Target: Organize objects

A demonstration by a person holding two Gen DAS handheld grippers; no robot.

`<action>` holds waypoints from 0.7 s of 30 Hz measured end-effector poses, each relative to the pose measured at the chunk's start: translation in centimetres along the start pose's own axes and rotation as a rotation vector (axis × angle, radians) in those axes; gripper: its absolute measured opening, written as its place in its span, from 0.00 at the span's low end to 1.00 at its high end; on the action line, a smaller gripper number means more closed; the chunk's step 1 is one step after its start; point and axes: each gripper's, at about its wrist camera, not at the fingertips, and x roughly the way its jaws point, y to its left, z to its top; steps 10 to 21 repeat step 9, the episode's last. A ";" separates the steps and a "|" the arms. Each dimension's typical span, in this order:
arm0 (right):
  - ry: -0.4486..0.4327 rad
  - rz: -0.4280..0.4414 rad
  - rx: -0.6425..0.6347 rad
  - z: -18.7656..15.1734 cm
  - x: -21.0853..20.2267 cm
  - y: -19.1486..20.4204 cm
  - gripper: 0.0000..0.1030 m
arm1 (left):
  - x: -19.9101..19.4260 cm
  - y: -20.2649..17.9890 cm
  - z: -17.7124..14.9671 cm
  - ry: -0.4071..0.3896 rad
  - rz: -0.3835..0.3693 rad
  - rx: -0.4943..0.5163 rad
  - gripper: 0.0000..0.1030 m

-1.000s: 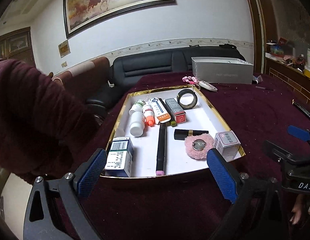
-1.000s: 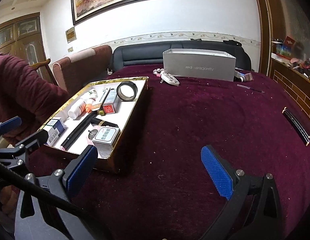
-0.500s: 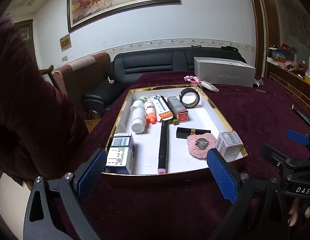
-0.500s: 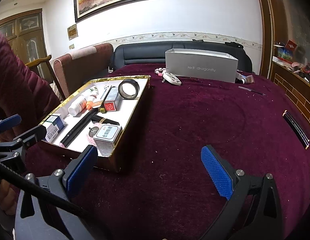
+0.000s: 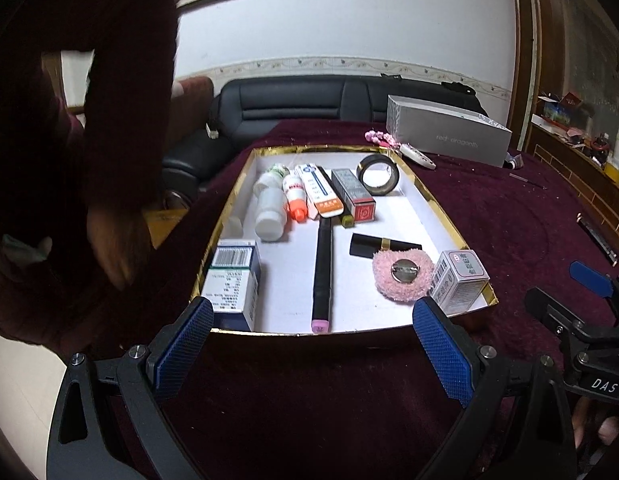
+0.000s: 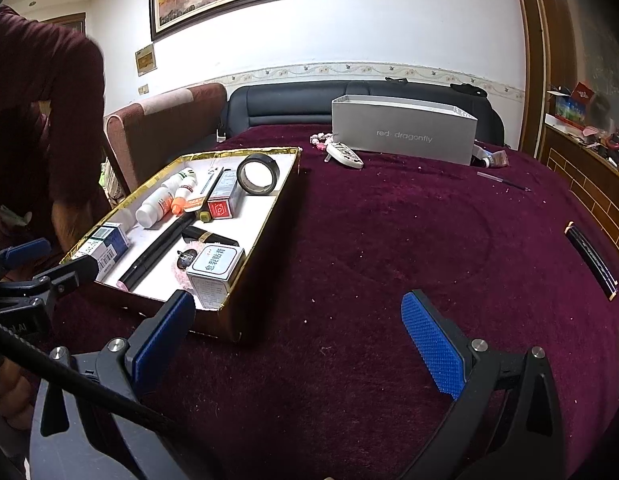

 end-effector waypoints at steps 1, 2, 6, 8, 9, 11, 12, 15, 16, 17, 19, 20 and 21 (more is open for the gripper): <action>-0.001 0.001 -0.001 0.0 0.0 0.0 1.00 | 0.1 0.2 0.0 0.007 0.002 -0.008 0.95; -0.001 0.001 -0.001 0.0 0.0 0.0 1.00 | 0.1 0.2 -0.1 0.011 0.002 -0.011 0.95; 0.001 0.002 -0.003 0.0 0.0 0.1 1.00 | 0.3 0.5 -0.3 0.039 -0.013 -0.025 0.95; 0.000 0.001 -0.004 0.0 0.0 0.1 1.00 | 0.4 0.7 -0.4 0.046 -0.019 -0.033 0.95; -0.001 0.000 -0.005 0.0 0.0 0.1 1.00 | 0.4 0.7 -0.4 0.046 -0.016 -0.035 0.95; -0.001 0.000 -0.005 0.0 0.0 0.1 1.00 | 0.4 0.7 -0.4 0.046 -0.016 -0.035 0.95; -0.001 0.000 -0.005 0.0 0.0 0.1 1.00 | 0.4 0.7 -0.4 0.046 -0.016 -0.035 0.95; -0.001 0.000 -0.005 0.0 0.0 0.1 1.00 | 0.4 0.7 -0.4 0.046 -0.016 -0.035 0.95; -0.001 0.000 -0.005 0.0 0.0 0.1 1.00 | 0.4 0.7 -0.4 0.046 -0.016 -0.035 0.95; -0.001 0.000 -0.005 0.0 0.0 0.1 1.00 | 0.4 0.7 -0.4 0.046 -0.016 -0.035 0.95; -0.001 0.000 -0.005 0.0 0.0 0.1 1.00 | 0.4 0.7 -0.4 0.046 -0.016 -0.035 0.95; -0.001 0.000 -0.005 0.0 0.0 0.1 1.00 | 0.4 0.7 -0.4 0.046 -0.016 -0.035 0.95; -0.001 0.000 -0.005 0.0 0.0 0.1 1.00 | 0.4 0.7 -0.4 0.046 -0.016 -0.035 0.95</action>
